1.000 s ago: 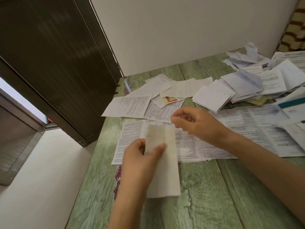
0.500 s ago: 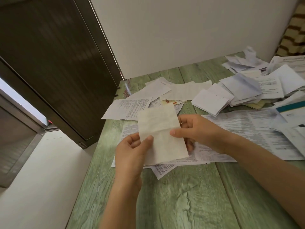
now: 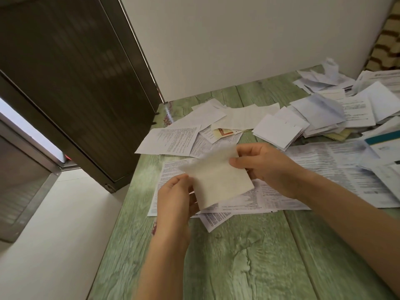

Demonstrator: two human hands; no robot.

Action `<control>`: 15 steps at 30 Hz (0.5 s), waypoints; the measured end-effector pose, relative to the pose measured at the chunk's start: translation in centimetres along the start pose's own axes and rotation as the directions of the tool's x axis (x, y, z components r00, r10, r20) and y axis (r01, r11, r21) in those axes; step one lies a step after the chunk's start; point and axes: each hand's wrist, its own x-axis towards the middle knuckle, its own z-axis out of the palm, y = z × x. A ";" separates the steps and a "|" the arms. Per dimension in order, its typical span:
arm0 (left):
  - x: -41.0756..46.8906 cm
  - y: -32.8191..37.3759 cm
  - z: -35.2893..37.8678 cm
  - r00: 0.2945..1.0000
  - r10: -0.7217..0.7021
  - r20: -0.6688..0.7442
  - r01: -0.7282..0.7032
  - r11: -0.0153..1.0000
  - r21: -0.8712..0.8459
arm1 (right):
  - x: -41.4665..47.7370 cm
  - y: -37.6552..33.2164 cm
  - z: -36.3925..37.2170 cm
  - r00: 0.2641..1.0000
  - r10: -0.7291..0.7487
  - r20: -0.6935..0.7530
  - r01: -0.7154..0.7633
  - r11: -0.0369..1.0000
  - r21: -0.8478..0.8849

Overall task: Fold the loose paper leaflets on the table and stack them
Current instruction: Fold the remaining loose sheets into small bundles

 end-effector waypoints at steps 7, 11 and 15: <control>-0.2 -0.4 0.3 0.993 0.119 0.023 -0.121 0.989 0.087 | 0.0 0.2 0.1 0.998 -0.016 -0.064 0.017 1.000 0.004; -0.1 -0.4 0.3 0.984 0.177 -0.005 -0.176 0.980 0.091 | -0.3 0.0 -0.1 0.994 -0.105 -0.037 0.103 0.993 -0.058; -0.1 -0.6 0.1 0.948 0.318 -0.003 -0.314 0.940 0.136 | -0.4 -0.1 0.0 0.992 -0.122 -0.030 0.119 0.989 -0.086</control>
